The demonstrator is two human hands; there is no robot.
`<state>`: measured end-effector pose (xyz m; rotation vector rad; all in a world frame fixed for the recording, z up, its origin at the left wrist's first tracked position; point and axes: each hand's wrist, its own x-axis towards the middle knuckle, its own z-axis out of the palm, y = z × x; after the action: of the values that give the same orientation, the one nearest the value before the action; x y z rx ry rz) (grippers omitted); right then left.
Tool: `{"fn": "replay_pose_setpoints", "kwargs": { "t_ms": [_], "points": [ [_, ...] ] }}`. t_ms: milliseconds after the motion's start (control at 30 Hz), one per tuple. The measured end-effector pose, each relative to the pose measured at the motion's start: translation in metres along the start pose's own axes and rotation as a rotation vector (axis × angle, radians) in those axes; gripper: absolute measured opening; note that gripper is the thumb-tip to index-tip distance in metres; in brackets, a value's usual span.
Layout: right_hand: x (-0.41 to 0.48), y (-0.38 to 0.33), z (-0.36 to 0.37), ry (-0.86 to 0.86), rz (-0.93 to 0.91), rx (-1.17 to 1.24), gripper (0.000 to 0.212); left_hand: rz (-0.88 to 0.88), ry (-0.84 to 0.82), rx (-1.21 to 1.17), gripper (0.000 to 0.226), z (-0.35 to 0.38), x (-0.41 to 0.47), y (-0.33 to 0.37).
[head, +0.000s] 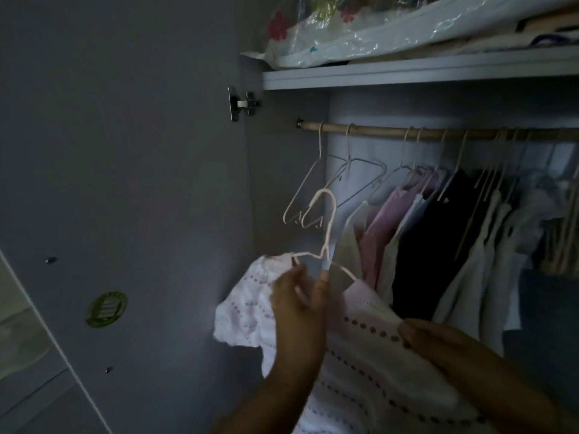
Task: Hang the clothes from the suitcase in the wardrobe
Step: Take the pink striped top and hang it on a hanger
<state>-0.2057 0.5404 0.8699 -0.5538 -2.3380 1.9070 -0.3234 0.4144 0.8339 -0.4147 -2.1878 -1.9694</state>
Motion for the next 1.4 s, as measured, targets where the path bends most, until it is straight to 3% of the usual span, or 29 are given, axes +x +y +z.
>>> {"fn": "replay_pose_setpoints", "kwargs": {
  "t_ms": [67, 133, 233, 333, 400, 500, 633, 733, 967, 1133, 1400],
  "points": [
    [0.006, 0.007, 0.003, 0.070, -0.032, 0.124, 0.015, -0.112, -0.200, -0.050, 0.020, 0.007, -0.007, 0.011],
    [0.009, 0.005, 0.017, 0.088, -0.113, 0.092, 0.020, -0.148, -0.321, -0.086, 0.024, 0.010, -0.007, 0.017],
    [0.035, 0.018, 0.037, 0.159, -0.200, 0.039, 0.022, -0.282, -0.364, -0.230, 0.025, 0.011, 0.009, 0.025],
    [0.056, 0.010, 0.062, 0.247, -0.283, 0.051, 0.020, -0.418, -0.368, -0.281, 0.012, 0.011, 0.031, 0.032],
    [0.066, 0.006, 0.076, 0.284, -0.310, 0.060, 0.026, -0.430, -0.349, -0.240, 0.003, 0.009, 0.046, 0.034],
    [0.078, -0.006, 0.090, 0.297, -0.344, 0.086, 0.031, -0.422, -0.376, -0.206, 0.006, 0.009, 0.069, 0.034],
    [0.086, -0.015, 0.094, 0.227, -0.386, 0.137, 0.012, -0.487, -0.444, -0.348, 0.004, 0.011, 0.096, 0.037],
    [0.089, -0.014, 0.098, 0.233, -0.445, 0.228, 0.027, -0.518, -0.494, -0.398, 0.007, 0.013, 0.115, 0.040],
    [0.132, -0.032, 0.096, 0.268, -0.477, 0.489, 0.024, -0.487, -0.622, -0.394, 0.017, 0.038, 0.154, 0.046],
    [0.170, -0.040, 0.079, 0.298, -0.487, 0.505, 0.011, -0.517, -0.663, -0.342, 0.021, 0.066, 0.190, 0.045],
    [0.226, -0.061, 0.027, 0.379, -0.557, 0.480, 0.017, -0.407, -0.639, -0.371, 0.014, 0.131, 0.245, 0.055]
  ]
}}
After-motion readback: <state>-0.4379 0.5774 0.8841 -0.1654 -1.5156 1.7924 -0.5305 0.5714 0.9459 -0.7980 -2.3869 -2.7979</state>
